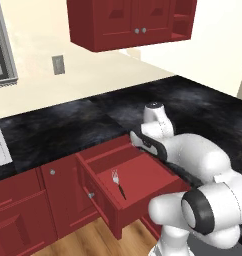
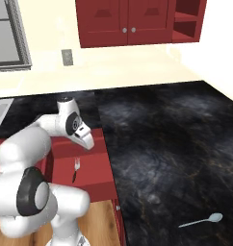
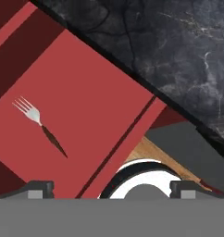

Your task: Organize the utensils by type. Pick up the wooden spoons from the counter and place them in the open cabinet. Then pick up the metallic utensils from the counter and place them in the open drawer.

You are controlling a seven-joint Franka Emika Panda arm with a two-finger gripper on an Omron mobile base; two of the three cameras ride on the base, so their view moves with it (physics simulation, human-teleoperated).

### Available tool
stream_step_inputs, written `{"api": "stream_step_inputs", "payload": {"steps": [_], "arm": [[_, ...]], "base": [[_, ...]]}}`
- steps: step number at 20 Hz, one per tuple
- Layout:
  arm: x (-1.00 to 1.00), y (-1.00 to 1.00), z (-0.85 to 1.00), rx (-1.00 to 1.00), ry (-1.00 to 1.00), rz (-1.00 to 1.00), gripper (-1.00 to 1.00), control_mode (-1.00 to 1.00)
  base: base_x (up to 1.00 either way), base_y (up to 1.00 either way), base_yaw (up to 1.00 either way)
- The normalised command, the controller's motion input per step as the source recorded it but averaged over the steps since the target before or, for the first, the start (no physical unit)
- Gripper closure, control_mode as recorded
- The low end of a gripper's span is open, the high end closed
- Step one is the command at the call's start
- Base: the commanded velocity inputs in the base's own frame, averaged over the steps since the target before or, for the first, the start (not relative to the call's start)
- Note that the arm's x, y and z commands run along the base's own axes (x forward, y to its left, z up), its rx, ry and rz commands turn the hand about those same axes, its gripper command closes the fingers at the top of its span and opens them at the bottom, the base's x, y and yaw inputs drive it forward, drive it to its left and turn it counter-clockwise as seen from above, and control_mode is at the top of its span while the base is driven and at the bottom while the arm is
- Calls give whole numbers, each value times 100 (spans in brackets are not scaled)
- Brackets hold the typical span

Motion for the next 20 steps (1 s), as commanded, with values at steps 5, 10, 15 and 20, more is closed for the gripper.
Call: {"api": "stream_step_inputs", "payload": {"steps": [5, 10, 15, 20], "arm": [[-24, -74, 30, 0, 3, -22, -100, -100], [-37, -76, 9, 0, 0, -11, -100, -100], [-45, -73, 0, 0, 0, -18, -100, -100], [-32, -69, 0, 0, 0, -19, -100, -100]], "base": [[0, 0, 0], [0, 0, 0], [0, 0, 0], [0, 0, 0]]}}
